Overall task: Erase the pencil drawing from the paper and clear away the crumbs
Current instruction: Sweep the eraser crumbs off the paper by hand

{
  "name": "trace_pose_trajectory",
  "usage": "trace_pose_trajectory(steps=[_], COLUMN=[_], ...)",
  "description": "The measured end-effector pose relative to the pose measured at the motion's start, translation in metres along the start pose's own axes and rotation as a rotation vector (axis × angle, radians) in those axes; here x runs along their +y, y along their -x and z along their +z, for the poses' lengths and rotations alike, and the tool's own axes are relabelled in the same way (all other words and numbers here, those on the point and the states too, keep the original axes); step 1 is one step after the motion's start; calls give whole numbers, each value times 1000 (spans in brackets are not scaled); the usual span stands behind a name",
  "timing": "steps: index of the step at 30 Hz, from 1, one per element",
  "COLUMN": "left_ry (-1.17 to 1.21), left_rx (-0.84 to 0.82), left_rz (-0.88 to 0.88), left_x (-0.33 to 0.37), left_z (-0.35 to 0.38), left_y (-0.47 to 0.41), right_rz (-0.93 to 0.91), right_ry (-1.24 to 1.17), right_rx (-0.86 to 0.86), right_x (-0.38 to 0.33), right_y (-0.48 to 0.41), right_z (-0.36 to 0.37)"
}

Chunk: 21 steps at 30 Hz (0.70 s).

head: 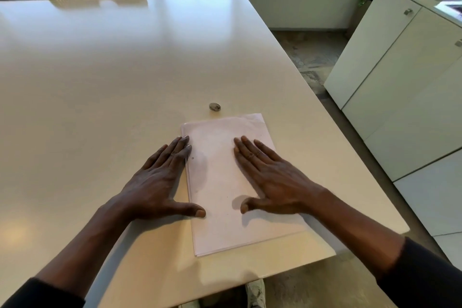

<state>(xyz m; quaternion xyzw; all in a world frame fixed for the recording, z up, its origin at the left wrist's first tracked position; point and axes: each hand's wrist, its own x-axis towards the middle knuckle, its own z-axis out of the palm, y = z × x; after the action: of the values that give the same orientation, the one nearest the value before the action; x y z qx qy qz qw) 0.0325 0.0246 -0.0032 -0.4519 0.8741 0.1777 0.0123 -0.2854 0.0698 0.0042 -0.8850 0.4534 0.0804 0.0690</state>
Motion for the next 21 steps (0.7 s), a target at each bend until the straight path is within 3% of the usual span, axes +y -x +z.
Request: trace_pose_trajectory(steps=[7,16,21], left_ry=[-9,-12,-3], left_rx=[-10,-15,-31], left_rz=[-14,-22,-31], left_x=[0,1,1], left_z=[1,0,-1], left_y=[-2,-1,-1], right_rz=[-315,-119,-272], right_ry=[-41,-27,-61], right_rx=[-31,-20,-23], right_x=[-54,2,-22], right_y=[35,39,47], right_z=[6,8,7])
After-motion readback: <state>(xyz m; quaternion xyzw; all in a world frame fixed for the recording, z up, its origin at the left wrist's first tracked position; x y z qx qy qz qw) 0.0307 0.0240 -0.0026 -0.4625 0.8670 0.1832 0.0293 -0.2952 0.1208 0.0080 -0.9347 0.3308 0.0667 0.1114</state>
